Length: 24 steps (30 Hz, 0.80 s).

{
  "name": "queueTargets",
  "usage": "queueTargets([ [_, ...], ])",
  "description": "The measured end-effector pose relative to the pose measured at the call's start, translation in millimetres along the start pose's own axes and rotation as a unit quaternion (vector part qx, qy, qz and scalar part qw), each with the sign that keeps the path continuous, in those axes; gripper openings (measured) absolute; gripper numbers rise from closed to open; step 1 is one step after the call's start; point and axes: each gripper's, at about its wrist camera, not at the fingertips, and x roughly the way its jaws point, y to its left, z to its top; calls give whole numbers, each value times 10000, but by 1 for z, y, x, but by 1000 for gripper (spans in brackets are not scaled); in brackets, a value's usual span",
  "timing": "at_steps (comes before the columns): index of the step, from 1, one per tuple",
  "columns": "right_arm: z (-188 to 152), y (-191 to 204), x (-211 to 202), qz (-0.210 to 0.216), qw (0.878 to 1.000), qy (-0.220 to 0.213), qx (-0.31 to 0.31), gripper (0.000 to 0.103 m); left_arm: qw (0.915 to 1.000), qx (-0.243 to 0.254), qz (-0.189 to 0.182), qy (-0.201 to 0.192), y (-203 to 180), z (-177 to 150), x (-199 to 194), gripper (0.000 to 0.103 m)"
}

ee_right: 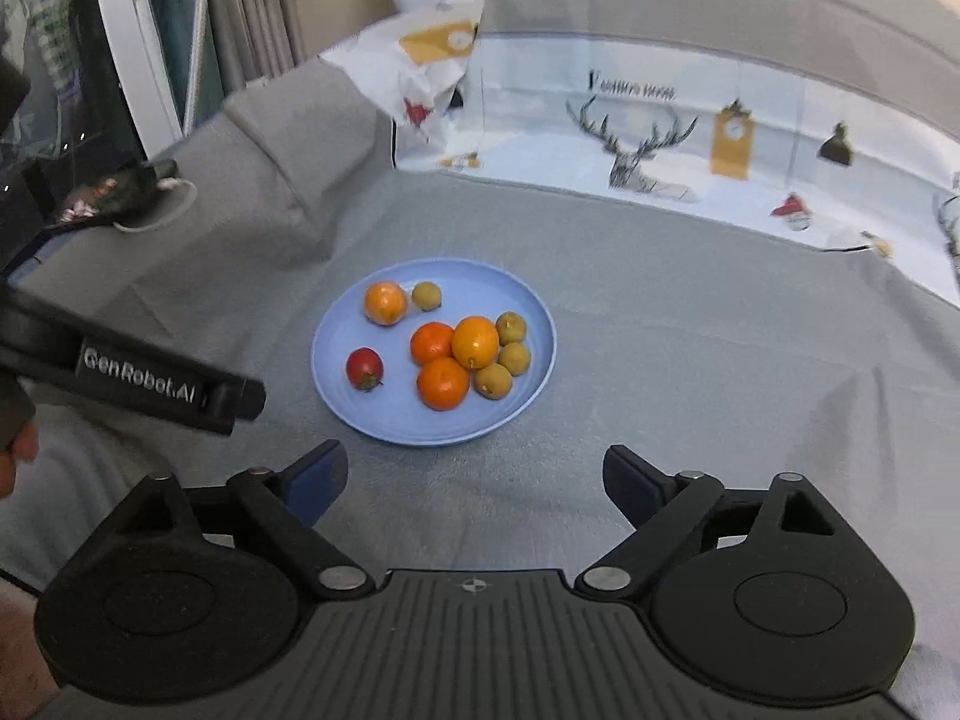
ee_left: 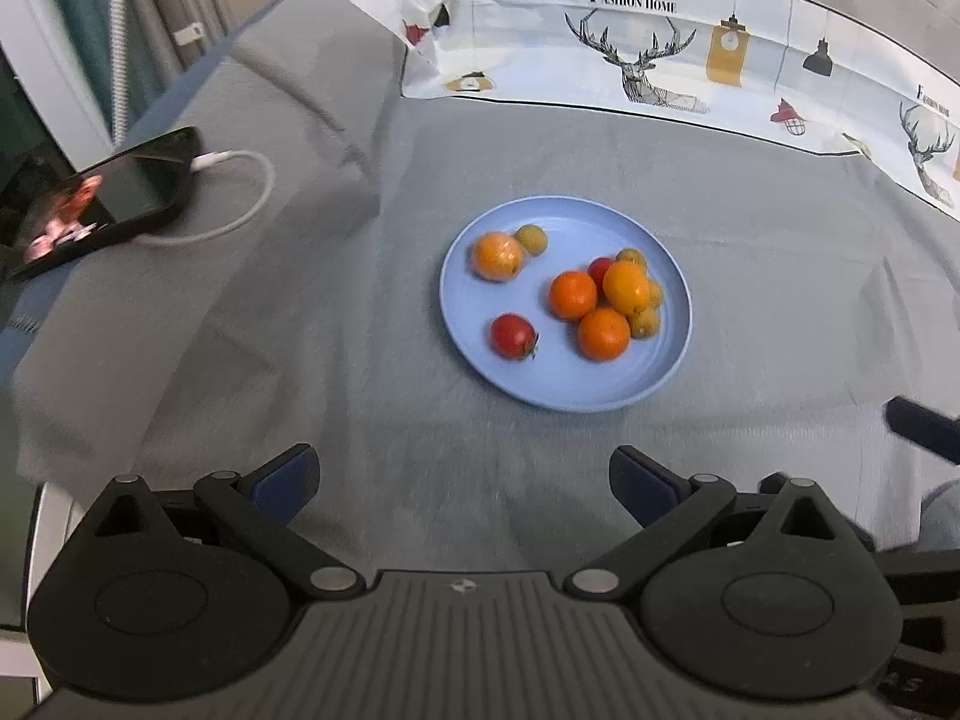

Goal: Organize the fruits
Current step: 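Open both grippers to drop the mandarins onto the plate, then withdraw both open grippers up from the plate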

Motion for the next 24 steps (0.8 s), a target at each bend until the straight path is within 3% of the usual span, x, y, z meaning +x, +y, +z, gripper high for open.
queueTargets([
  [12, -29, 16, -72, -195, 9963, -744, -382, 100, 9988, 128, 124, -461, -6, -49, -54, 103],
  [24, -39, 20, -99, -368, 9931, -1022, -434, 100, 9963, 223, 43, -833, -10, -58, -79, 103],
])
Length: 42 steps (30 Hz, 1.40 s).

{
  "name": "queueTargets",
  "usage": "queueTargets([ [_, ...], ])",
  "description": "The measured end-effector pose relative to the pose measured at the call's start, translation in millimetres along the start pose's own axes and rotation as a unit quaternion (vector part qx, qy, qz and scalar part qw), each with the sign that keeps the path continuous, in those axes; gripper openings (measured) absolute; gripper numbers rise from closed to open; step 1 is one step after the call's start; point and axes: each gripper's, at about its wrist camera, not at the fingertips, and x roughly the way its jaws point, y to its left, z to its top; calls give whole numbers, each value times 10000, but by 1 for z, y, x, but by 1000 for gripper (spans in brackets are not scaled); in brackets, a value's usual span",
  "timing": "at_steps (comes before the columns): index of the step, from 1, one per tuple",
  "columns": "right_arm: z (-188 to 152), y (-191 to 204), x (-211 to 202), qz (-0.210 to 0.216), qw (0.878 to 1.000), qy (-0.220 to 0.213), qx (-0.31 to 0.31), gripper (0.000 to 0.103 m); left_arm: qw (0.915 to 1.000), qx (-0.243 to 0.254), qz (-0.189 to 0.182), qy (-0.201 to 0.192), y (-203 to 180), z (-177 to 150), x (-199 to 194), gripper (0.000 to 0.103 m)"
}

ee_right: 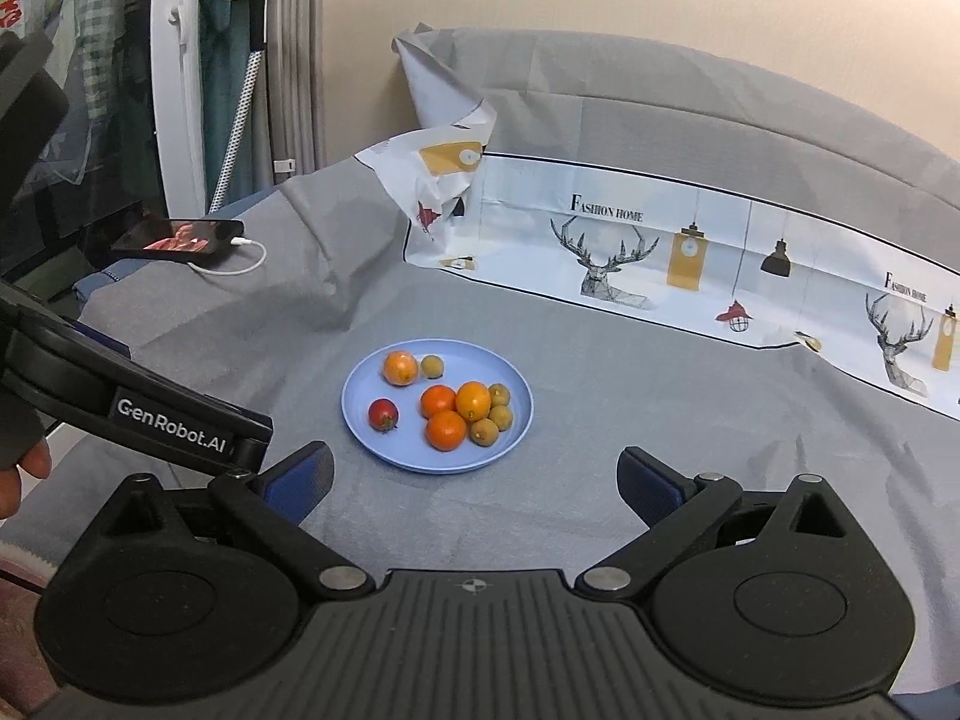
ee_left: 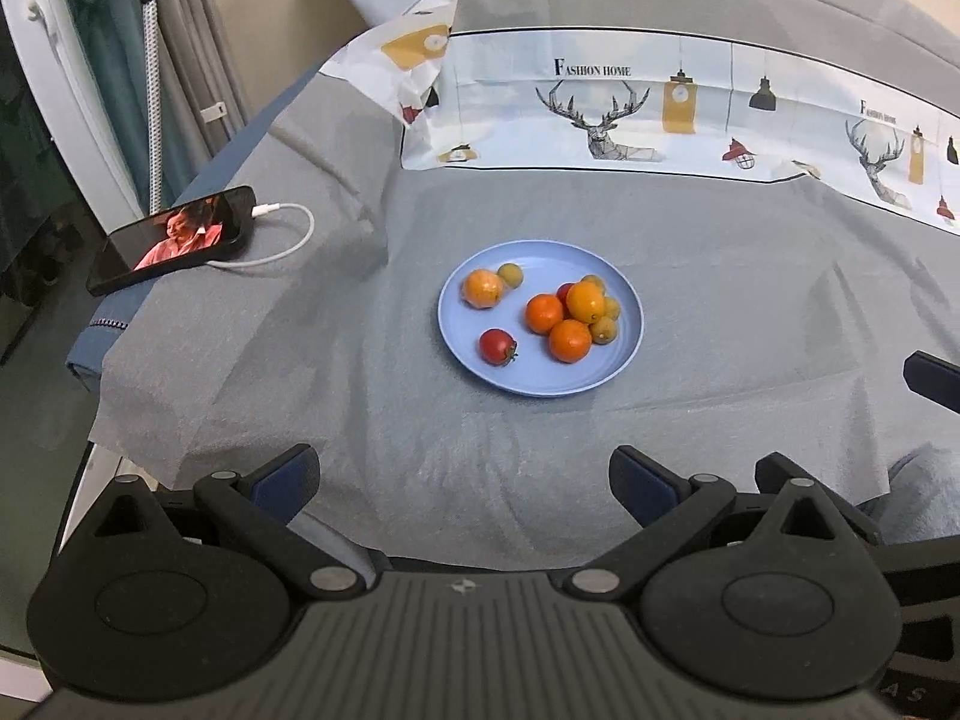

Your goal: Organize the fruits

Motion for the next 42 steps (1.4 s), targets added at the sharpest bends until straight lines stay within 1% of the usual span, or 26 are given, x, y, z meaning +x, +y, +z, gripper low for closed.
queueTargets([
  [20, 0, -2, 6, -64, 9999, 79, 49, 101, 9997, 205, 44, -84, -8, 2, 1, 103],
  [42, -1, -3, 6, -60, 9999, 79, 44, 102, 9997, 217, 46, -78, -7, 2, 1, 103],
])
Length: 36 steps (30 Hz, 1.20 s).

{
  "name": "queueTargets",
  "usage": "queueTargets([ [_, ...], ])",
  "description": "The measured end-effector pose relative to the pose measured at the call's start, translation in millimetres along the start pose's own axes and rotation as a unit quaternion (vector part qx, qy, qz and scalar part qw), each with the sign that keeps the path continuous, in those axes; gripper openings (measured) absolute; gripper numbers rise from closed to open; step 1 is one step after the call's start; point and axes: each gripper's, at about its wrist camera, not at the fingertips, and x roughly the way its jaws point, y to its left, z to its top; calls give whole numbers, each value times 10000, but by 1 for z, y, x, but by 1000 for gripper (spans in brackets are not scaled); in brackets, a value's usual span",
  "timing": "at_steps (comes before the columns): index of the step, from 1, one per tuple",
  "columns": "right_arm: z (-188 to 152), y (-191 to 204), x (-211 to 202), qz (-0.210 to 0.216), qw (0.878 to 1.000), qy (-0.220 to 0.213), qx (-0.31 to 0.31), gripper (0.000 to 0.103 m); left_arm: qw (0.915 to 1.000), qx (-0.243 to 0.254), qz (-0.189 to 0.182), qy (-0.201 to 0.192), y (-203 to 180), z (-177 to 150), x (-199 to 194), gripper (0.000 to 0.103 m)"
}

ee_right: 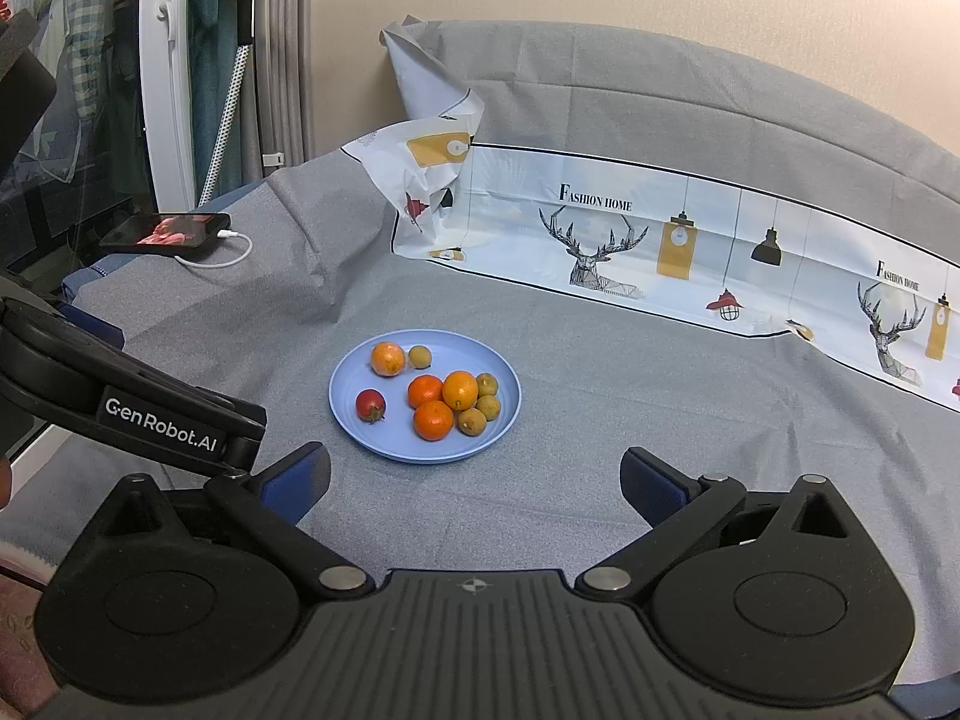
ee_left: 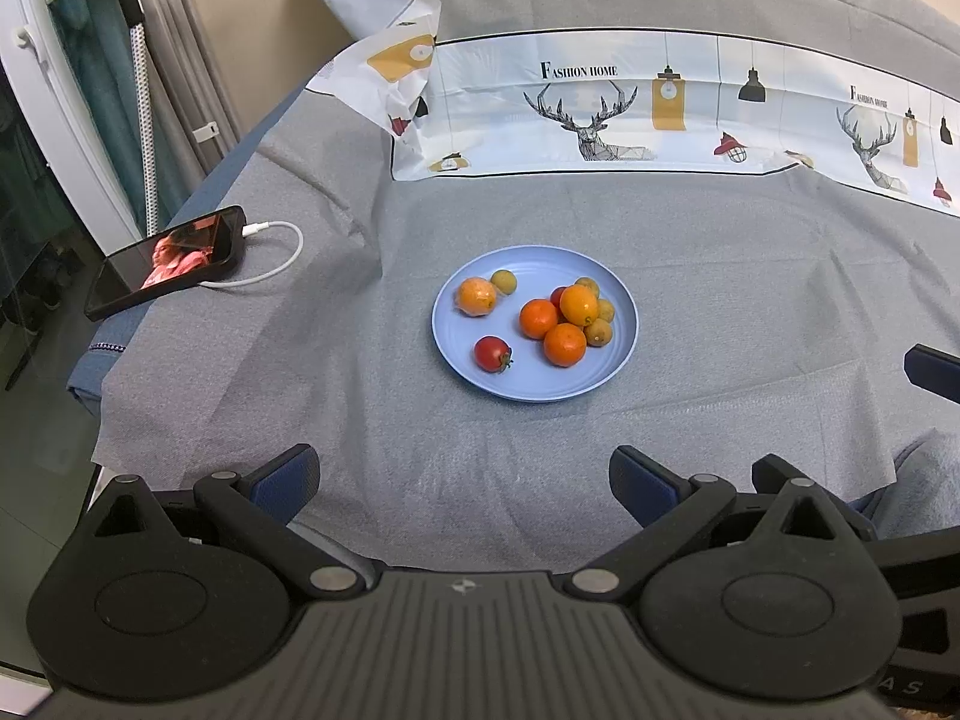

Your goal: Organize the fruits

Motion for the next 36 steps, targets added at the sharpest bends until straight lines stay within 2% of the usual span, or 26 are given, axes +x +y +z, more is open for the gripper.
queueTargets([
  [36, -1, 0, 0, 2, 10000, -2, 3, 102, 10000, 11, 0, 5, 1, -2, 1, 103],
])
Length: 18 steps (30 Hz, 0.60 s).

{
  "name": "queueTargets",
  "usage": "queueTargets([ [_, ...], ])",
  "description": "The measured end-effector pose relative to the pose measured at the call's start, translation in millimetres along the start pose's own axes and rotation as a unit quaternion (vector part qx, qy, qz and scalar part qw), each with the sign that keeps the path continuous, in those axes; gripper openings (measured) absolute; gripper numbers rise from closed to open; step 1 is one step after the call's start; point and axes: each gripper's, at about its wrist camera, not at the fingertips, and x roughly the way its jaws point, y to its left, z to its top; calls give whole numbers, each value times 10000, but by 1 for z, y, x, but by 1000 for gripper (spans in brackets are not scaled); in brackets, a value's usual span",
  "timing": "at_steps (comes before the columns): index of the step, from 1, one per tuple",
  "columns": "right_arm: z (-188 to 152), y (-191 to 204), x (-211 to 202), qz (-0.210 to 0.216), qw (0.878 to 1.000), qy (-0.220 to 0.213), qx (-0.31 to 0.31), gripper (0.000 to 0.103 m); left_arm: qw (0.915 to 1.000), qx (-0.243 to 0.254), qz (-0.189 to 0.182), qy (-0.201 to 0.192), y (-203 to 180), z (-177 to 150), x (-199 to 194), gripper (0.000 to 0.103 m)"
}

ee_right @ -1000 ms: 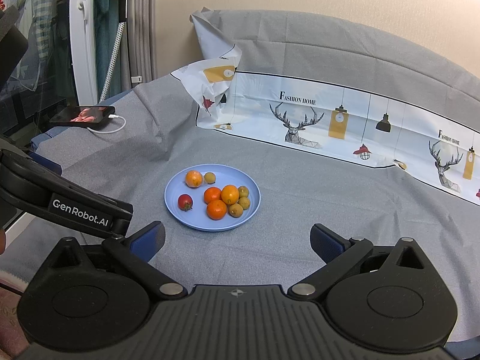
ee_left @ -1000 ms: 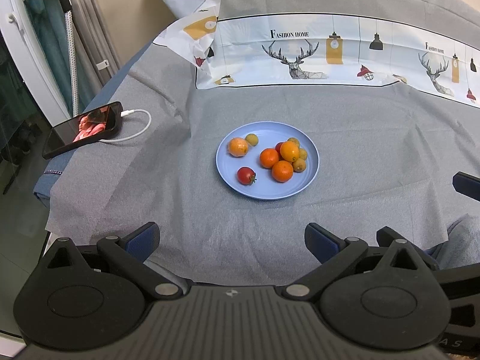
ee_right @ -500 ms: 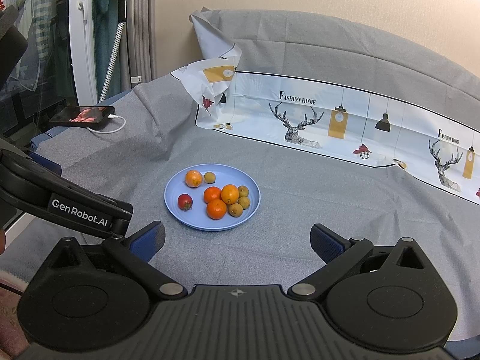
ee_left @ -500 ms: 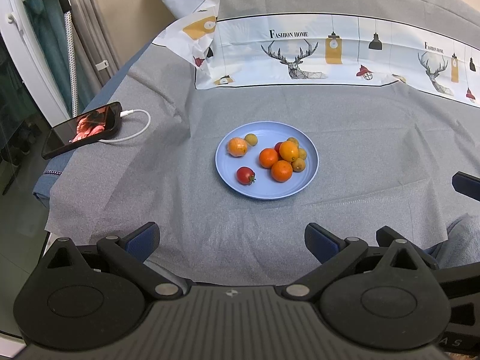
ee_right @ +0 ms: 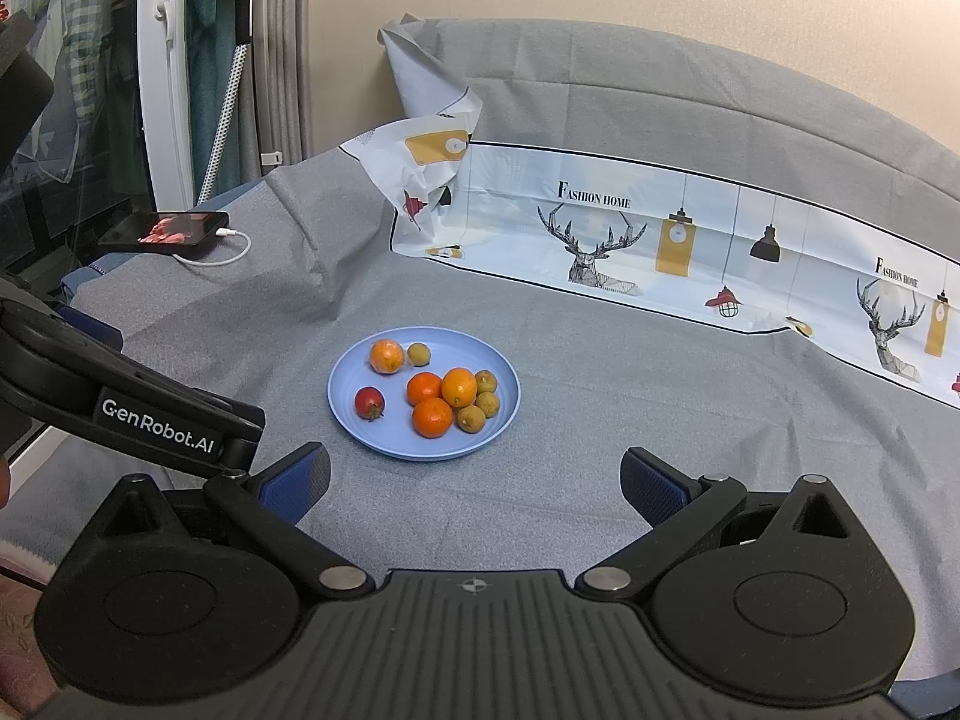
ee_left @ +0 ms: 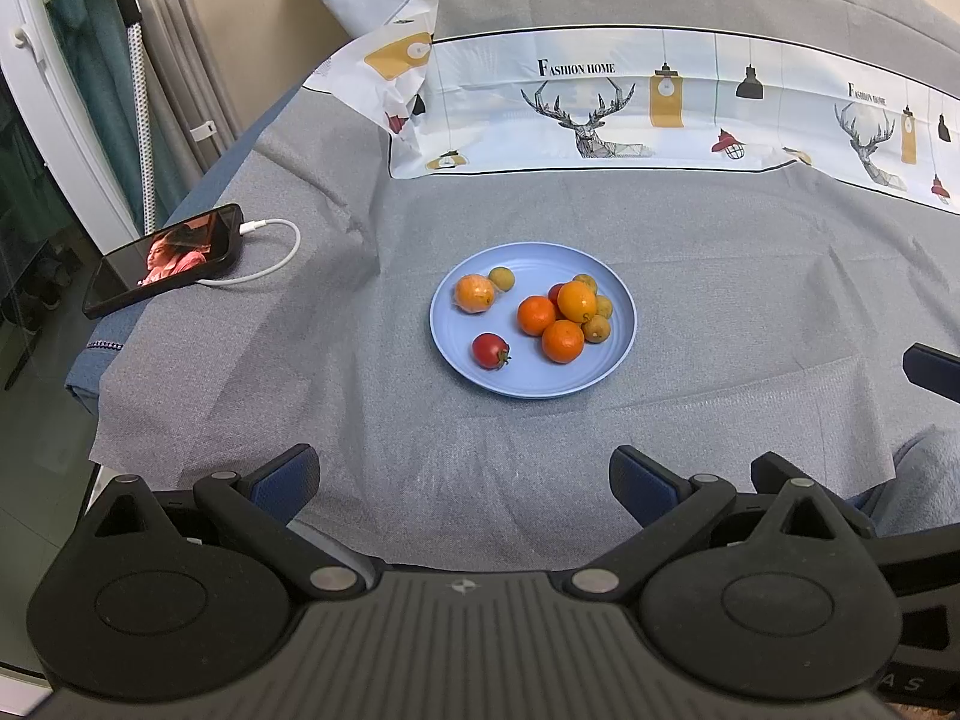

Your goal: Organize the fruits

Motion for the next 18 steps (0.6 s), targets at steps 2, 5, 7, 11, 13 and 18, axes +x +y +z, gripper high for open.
queueTargets([
  [2, 0, 0, 0, 1, 10000, 4, -1, 102, 10000, -3, -2, 4, 0, 0, 0, 103],
  [5, -1, -1, 0, -3, 10000, 9, -4, 102, 10000, -1, -2, 3, 0, 0, 0, 103],
  [7, -1, -1, 0, -1, 10000, 7, 1, 102, 10000, 1, -1, 6, 0, 0, 0, 103],
  [11, -2, -1, 1, -3, 10000, 16, 4, 102, 10000, 15, -5, 15, -1, -2, 1, 103],
  [13, -2, -1, 1, 0, 10000, 15, 5, 102, 10000, 18, -5, 18, -1, -3, 1, 103],
  [18, -2, -2, 0, -4, 10000, 17, 3, 102, 10000, 20, -5, 17, -2, -2, 1, 103],
])
